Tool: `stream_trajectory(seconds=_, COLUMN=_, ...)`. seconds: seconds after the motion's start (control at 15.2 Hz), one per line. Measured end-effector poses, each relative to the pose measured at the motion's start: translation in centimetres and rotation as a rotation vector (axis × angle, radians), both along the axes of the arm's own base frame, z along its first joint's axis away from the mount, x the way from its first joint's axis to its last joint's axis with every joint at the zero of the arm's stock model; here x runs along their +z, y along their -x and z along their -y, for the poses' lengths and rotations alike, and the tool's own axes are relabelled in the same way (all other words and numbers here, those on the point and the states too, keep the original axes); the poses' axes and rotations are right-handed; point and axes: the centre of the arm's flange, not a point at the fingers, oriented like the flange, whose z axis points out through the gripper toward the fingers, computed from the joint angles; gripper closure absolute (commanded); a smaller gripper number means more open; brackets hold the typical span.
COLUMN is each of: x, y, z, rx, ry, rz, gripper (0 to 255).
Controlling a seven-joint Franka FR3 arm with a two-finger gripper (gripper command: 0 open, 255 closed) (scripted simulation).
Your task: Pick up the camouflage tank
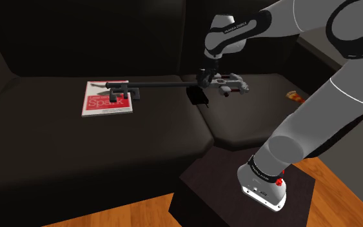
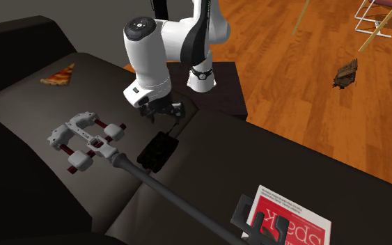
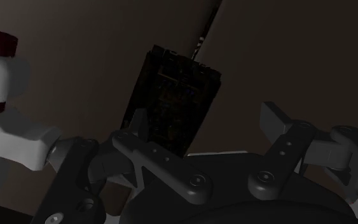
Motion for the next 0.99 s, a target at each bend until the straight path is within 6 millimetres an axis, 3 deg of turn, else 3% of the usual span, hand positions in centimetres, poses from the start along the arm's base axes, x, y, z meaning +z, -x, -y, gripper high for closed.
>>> stream_trajectory(seconds=0.26, x=-3.3, y=-3.0, z=2.6, rx=-0.029, ry=-0.001, rz=0.01, gripper=0)
stream_trajectory(seconds=0.4, x=-4.6, y=-3.5, z=3.9, rx=-0.039, ry=-0.001, rz=0.013, gripper=0)
stream_trajectory(seconds=0.86, x=-8.2, y=-4.0, z=4.2, rx=-0.041, ry=-0.001, rz=0.014, gripper=0)
stream_trajectory(seconds=0.92, x=-8.5, y=-4.0, z=4.2, rx=-0.041, ry=-0.001, rz=0.014, gripper=255)
stream_trajectory(seconds=0.99, x=-8.6, y=-4.0, z=4.2, rx=-0.042, ry=-0.001, rz=0.015, gripper=255)
